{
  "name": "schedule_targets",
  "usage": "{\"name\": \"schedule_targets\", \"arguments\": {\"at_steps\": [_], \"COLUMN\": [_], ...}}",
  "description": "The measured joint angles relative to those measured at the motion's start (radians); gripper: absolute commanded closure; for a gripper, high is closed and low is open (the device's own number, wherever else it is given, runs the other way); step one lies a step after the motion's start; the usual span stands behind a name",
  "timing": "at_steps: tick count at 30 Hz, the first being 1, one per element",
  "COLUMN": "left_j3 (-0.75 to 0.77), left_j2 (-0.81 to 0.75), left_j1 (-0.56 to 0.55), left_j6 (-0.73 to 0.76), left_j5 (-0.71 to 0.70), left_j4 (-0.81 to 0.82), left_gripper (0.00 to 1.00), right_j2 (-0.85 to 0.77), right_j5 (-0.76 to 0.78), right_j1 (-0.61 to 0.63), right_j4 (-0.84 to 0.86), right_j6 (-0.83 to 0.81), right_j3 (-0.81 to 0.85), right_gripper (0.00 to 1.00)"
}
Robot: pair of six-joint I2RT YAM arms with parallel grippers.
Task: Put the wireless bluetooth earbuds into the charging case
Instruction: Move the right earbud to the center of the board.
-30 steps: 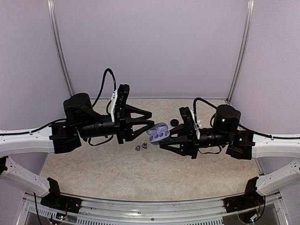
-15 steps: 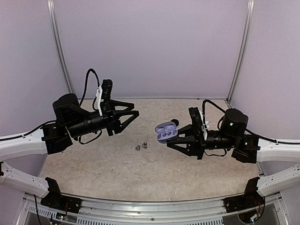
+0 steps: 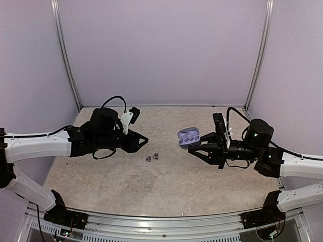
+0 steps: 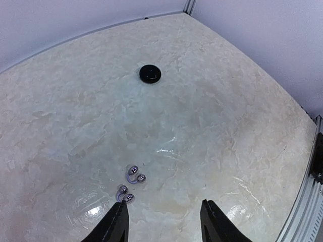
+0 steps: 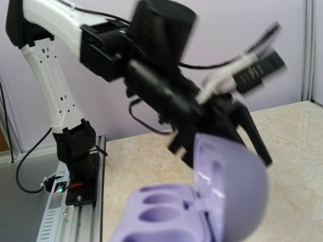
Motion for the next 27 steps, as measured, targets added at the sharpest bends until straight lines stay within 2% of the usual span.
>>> {"name": "schedule_targets", "arguments": {"at_steps": [4, 12, 27], "left_j3": [0.033, 0.033, 0.098], "left_j2": [0.109, 0.214, 0.460], "left_j1": [0.017, 0.116, 0.121], "left_j6": [-0.025, -0.130, -0.185], "left_j5": [0.006, 0.045, 0.053], "left_j4": [-0.059, -0.064, -0.035], "left_gripper": [0.56, 0.60, 0.63], "right_j2": [-0.020, -0.036, -0.043], "right_j5": [0.004, 0.008, 0.016], "right_j1": [-0.002, -0.005, -0.008], "right_j4": [-0.003, -0.010, -0.032], "right_j6": [0.005, 0.007, 0.005], "right_j3": [-0.021, -0.033, -0.033], "right_gripper": [0.99, 0.99, 0.98]}}
